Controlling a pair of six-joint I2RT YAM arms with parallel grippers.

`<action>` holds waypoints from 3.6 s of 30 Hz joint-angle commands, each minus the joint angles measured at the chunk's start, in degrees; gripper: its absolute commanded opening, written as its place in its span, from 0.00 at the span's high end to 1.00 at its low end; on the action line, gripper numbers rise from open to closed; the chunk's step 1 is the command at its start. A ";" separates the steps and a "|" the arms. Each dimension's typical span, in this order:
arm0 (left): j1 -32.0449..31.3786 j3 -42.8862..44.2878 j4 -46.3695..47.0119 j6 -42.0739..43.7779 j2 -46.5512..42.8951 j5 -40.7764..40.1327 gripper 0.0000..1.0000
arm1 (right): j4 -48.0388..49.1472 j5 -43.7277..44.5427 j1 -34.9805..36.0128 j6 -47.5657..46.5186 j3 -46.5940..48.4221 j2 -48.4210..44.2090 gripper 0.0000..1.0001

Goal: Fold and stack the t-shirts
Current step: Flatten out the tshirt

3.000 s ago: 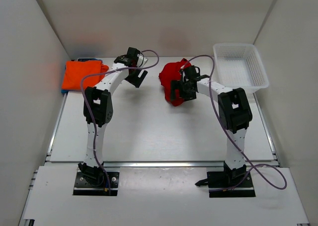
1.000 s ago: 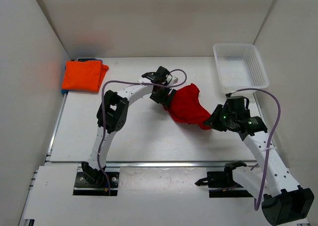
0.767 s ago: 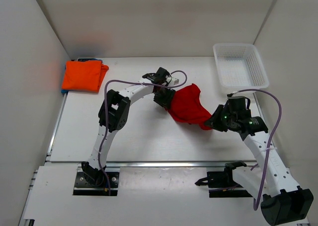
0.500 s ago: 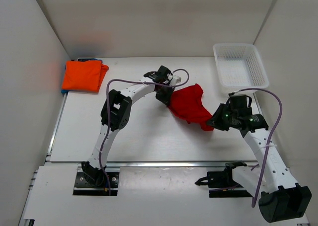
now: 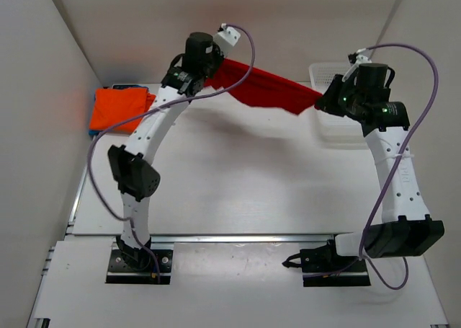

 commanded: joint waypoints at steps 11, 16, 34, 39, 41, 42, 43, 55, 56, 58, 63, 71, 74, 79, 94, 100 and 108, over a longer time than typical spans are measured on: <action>-7.52 -43.53 -3.95 14.65 -29.14 -5.32 0.69 | 5.81 3.77 10.33 -1.32 -25.90 -15.17 1.00; -11.14 -59.23 -8.95 11.22 -34.52 -1.20 0.01 | 11.80 -0.70 13.95 3.97 -40.17 -18.35 1.00; 6.17 -50.11 -5.44 -19.80 -16.80 24.53 0.24 | 8.74 -2.38 10.35 6.70 -51.08 -26.51 1.00; 5.91 -48.34 -6.58 -23.24 -11.42 24.23 0.23 | 6.45 -2.47 10.61 10.03 -54.68 -27.14 1.00; 6.00 -48.34 -6.06 -23.32 -10.19 24.21 0.21 | 7.06 -2.65 11.66 11.61 -57.05 -28.53 1.00; 6.35 -48.43 -6.23 -23.50 -9.49 24.30 0.20 | 7.23 -2.65 11.75 12.84 -57.76 -29.33 1.00; 6.09 -48.17 -5.89 -23.68 -9.39 24.99 0.21 | 7.58 -3.08 11.67 13.37 -58.72 -30.29 1.00; 3.98 -45.35 -4.83 -27.20 -2.54 24.82 0.50 | 4.16 -3.53 8.59 13.47 -59.44 -34.88 1.00; 4.24 -45.44 -4.91 -27.28 -2.88 26.13 0.61 | 4.25 -3.35 9.02 13.73 -59.61 -34.70 1.00; 4.50 -46.58 -5.00 -26.59 -2.80 28.67 0.73 | 4.42 -3.35 8.94 13.99 -59.26 -34.08 1.00; 5.55 -42.04 -7.10 -22.63 -7.36 32.39 0.94 | 3.73 -7.56 9.20 11.80 -58.04 -29.27 0.72; 7.40 -50.42 -10.10 -12.09 -25.80 19.47 0.95 | -5.69 -3.60 6.42 9.95 -47.13 -27.30 0.38; 7.58 -58.59 -9.49 -11.90 -29.33 17.36 0.96 | -2.18 -4.58 1.66 9.68 -48.97 -27.49 0.38; 7.93 -61.79 -9.84 -13.66 -30.22 17.45 0.96 | 1.69 0.68 3.83 10.47 -47.66 -21.09 0.39; 9.34 -62.58 -11.77 -11.90 -31.01 12.17 0.98 | 18.67 9.81 12.71 5.47 -30.80 15.72 0.32; 9.69 -62.58 -12.21 -11.90 -31.54 12.17 0.97 | 14.10 14.67 15.17 6.52 -18.94 29.88 0.45; 12.85 -61.79 -12.04 -11.29 -31.72 11.03 1.00 | 15.41 10.82 15.10 4.68 -19.27 31.05 1.00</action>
